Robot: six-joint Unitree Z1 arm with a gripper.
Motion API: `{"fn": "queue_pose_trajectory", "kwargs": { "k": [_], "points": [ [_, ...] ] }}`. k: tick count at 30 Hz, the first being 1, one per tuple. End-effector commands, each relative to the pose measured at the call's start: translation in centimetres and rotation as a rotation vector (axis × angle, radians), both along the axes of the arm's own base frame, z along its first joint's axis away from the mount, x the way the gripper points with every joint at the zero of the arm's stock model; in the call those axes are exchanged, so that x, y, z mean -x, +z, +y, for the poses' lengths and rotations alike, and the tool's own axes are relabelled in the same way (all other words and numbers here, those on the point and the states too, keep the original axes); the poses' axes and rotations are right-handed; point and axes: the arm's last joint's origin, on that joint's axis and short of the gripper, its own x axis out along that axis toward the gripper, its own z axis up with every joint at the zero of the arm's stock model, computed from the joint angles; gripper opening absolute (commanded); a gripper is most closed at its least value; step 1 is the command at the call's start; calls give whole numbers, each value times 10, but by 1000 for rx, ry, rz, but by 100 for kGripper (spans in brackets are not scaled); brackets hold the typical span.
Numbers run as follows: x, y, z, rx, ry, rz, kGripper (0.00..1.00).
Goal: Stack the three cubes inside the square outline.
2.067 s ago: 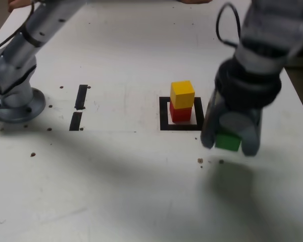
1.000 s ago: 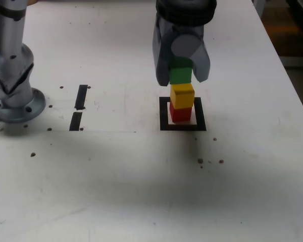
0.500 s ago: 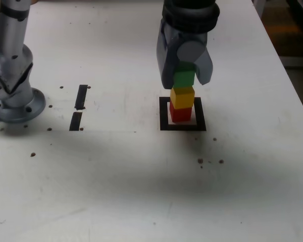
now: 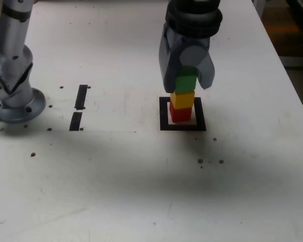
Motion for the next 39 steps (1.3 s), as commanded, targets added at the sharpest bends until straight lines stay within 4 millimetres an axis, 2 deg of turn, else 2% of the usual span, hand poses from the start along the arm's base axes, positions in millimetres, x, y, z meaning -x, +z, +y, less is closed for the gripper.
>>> {"fn": "queue_pose_trajectory", "kwargs": {
  "k": [1, 7, 16, 17, 19, 23, 25, 30, 34, 37, 39],
  "points": [
    [-1, -2, 1, 3, 3, 4, 11],
    [-2, -5, 2, 14, 0, 16, 17],
    [-5, -12, 5, 32, -5, 45, 37],
    [-5, -12, 6, 32, -5, 47, 40],
    [-4, -10, 6, 32, -5, 45, 54],
    [-1, -5, 7, 31, -7, 39, 87],
    [0, -2, 7, 31, -7, 36, 97],
    [3, 8, 7, 36, -7, 11, 100],
    [15, 23, 8, 32, -3, 2, 100],
    [34, 44, 10, 23, -3, -17, 100],
    [60, 70, 12, 10, -18, -73, 100]
  ]
}}
